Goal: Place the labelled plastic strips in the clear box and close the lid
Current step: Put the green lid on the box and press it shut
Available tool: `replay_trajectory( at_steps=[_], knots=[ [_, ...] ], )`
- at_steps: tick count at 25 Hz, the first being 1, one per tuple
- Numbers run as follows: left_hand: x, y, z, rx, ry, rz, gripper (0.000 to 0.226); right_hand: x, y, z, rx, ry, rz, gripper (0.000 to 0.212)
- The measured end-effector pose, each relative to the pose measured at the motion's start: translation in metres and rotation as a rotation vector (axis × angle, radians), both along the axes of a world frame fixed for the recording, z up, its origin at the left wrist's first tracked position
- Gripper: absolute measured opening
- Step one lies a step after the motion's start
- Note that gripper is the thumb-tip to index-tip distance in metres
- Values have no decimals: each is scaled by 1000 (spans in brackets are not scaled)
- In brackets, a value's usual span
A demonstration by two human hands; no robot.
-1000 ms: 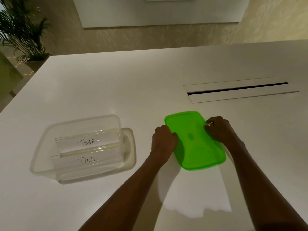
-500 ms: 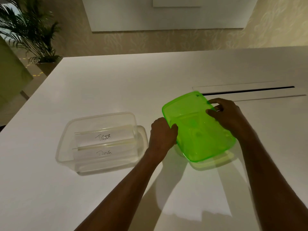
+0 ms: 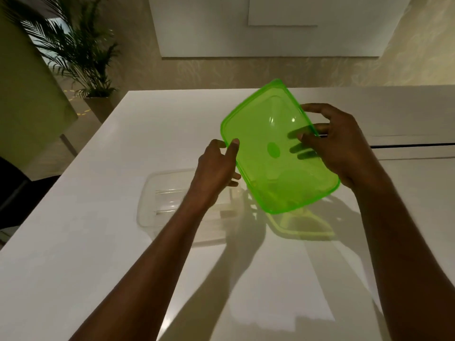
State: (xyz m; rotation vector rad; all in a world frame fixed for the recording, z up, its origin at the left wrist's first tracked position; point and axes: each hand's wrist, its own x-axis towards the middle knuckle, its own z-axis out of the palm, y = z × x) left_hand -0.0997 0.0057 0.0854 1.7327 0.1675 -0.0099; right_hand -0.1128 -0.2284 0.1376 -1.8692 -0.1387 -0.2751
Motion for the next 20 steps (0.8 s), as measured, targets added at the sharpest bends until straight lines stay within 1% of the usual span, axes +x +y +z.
replay_trajectory(
  at_steps=[5,7,9,11,14,15,17,19,20],
  knots=[
    [11,57,29,-200,50,57,66,-4,49,11,-129,-188,-18,39],
    [14,82,39,-347,68,51,69,-8,72,11,-226,-302,-41,37],
    [16,109,44,-517,130,-3,74,-17,98,6,-354,-407,-61,38],
    [17,132,44,-635,204,-62,76,-29,120,-3,-445,-438,-84,43],
    [19,162,39,-728,286,-99,58,-45,150,-23,-596,-559,-81,49],
    [19,170,35,-706,311,-87,52,-48,156,-31,-651,-626,-56,48],
    [23,183,22,-599,339,-33,39,-52,165,-47,-807,-734,-1,43],
    [24,190,8,-556,324,8,15,-56,168,-60,-913,-729,88,40],
    [22,193,2,-554,314,17,13,-57,169,-66,-914,-696,134,43]
  ],
)
